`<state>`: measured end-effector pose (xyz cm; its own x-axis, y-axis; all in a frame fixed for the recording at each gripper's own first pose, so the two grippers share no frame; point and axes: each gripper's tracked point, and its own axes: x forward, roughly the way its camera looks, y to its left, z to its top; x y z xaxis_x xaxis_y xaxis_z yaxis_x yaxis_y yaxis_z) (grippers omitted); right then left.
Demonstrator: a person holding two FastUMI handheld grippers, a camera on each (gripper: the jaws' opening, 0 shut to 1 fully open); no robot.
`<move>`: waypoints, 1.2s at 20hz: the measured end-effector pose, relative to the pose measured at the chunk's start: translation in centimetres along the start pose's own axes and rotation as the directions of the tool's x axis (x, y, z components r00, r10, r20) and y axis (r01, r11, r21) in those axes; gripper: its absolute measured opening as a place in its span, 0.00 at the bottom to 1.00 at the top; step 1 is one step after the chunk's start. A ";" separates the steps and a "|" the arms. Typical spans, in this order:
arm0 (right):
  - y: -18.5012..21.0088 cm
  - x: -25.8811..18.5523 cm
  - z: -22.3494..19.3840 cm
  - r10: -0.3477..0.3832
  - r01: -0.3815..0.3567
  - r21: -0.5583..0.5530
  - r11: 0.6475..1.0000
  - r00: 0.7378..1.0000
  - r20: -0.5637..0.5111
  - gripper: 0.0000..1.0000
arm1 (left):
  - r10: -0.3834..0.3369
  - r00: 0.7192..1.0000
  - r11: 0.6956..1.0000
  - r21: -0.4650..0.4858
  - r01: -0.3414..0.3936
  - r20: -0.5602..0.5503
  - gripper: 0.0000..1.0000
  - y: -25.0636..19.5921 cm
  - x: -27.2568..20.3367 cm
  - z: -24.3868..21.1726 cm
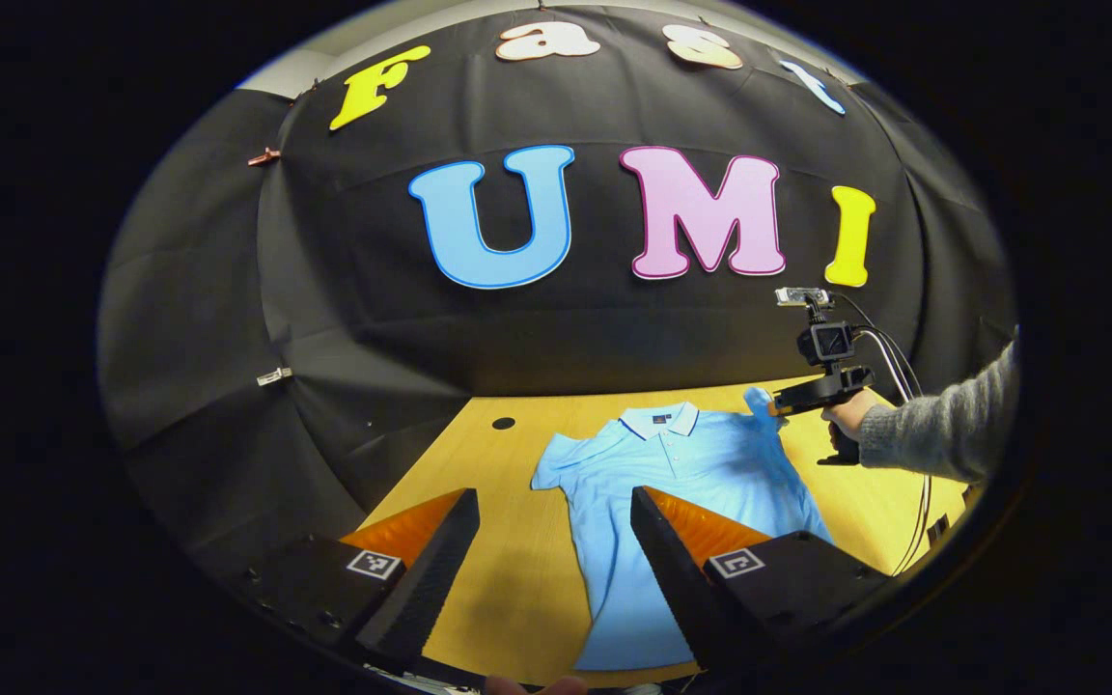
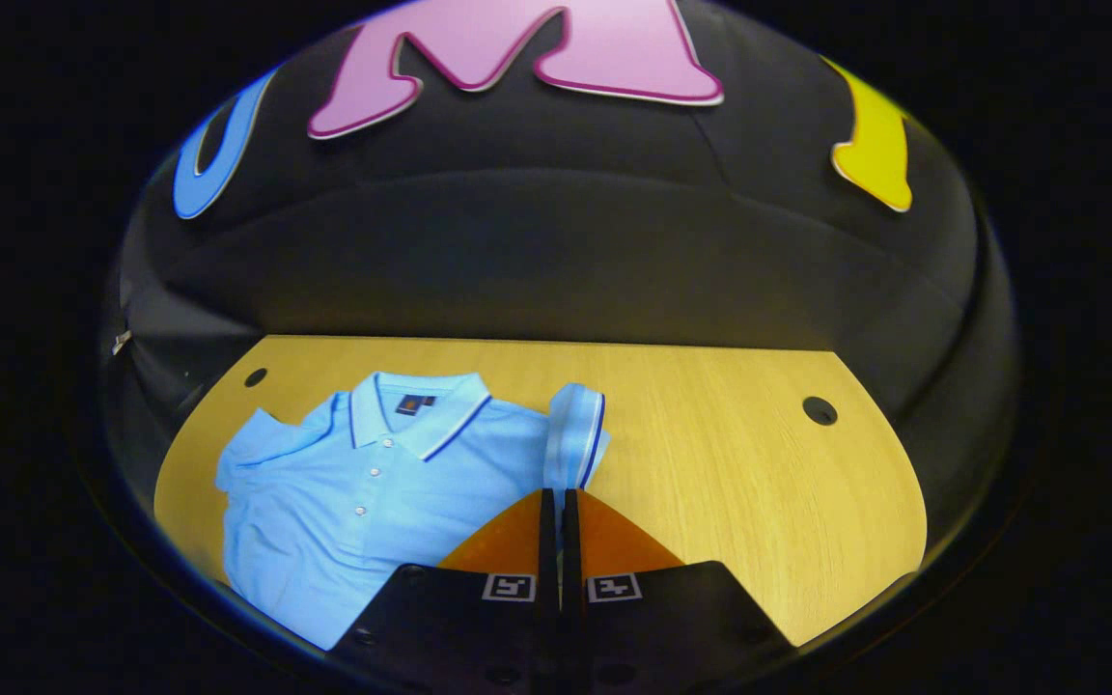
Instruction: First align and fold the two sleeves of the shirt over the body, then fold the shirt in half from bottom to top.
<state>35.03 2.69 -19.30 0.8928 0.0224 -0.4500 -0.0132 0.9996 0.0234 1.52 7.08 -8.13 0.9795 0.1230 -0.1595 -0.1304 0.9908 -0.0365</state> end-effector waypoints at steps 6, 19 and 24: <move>8.9 -1.3 -1.5 0.127 -0.130 -0.164 0.978 0.991 -0.032 0.05 | 0.029 1.000 0.999 -0.022 -0.030 -0.006 1.00 2.1 -1.4 -1.2; 15.1 1.5 -10.2 0.184 -0.243 -0.276 0.930 0.957 -0.222 0.05 | 0.079 0.996 0.995 -0.053 -0.082 -0.047 1.00 3.7 -2.4 -3.5; 15.1 1.5 -10.5 0.181 -0.238 -0.268 0.934 0.959 -0.219 0.09 | 0.087 0.995 0.995 -0.049 -0.089 -0.041 1.00 3.9 -2.1 -3.2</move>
<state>31.42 18.02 -28.97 0.7551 0.2057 -0.6225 -0.3453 0.9319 -0.1108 -1.48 10.49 -11.06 0.9572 0.2065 -0.2027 -0.2246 0.9719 -0.0706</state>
